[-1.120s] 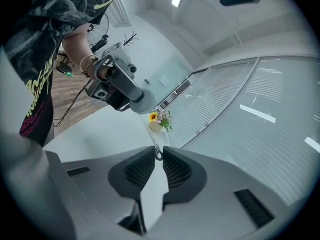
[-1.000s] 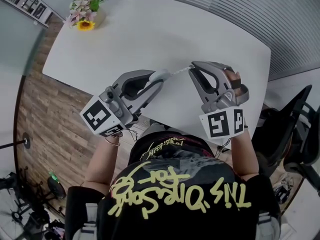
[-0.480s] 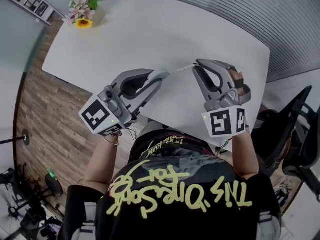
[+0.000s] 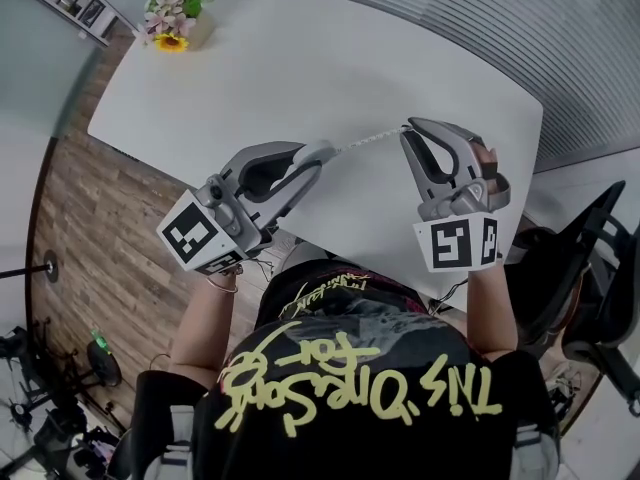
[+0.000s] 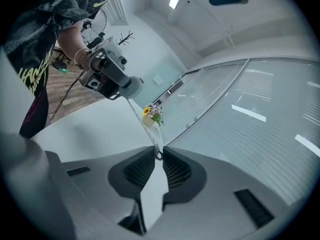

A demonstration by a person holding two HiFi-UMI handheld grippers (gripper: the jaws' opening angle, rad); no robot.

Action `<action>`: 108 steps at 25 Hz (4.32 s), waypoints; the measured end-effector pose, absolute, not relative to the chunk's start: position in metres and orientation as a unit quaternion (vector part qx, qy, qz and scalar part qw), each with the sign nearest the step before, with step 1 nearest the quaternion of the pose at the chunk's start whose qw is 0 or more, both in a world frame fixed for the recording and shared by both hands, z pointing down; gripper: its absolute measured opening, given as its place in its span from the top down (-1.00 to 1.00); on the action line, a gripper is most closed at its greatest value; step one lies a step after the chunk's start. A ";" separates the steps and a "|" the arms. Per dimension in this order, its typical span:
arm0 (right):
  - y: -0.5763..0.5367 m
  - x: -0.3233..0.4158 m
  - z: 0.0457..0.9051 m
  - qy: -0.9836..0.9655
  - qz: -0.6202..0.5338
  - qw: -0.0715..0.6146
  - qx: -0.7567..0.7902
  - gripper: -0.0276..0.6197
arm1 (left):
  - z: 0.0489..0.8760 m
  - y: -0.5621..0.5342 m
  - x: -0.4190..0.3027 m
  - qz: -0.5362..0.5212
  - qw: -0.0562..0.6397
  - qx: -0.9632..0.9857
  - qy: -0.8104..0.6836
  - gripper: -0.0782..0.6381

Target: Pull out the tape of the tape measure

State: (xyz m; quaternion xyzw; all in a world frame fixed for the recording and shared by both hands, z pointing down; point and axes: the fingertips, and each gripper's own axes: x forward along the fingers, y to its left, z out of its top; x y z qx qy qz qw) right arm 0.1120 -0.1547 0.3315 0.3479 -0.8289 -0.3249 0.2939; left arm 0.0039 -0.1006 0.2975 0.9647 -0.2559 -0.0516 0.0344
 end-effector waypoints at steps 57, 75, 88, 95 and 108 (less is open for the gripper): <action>-0.234 0.093 0.304 -0.754 -0.294 0.301 0.504 0.75 | 0.289 -0.157 -0.122 -0.034 0.020 0.976 -0.214 0.63; -0.253 0.101 0.299 -0.742 -0.292 0.301 0.524 0.75 | 0.285 -0.175 -0.135 -0.048 0.019 0.975 -0.216 0.63; -0.255 0.112 0.297 -0.730 -0.296 0.302 0.537 0.75 | 0.289 -0.176 -0.136 -0.041 0.013 0.975 -0.219 0.63; -0.257 0.119 0.298 -0.724 -0.297 0.308 0.541 0.76 | 0.290 -0.179 -0.137 -0.040 0.014 0.973 -0.228 0.63; -0.254 0.128 0.295 -0.727 -0.293 0.300 0.544 0.76 | 0.287 -0.177 -0.129 -0.040 0.011 0.973 -0.228 0.63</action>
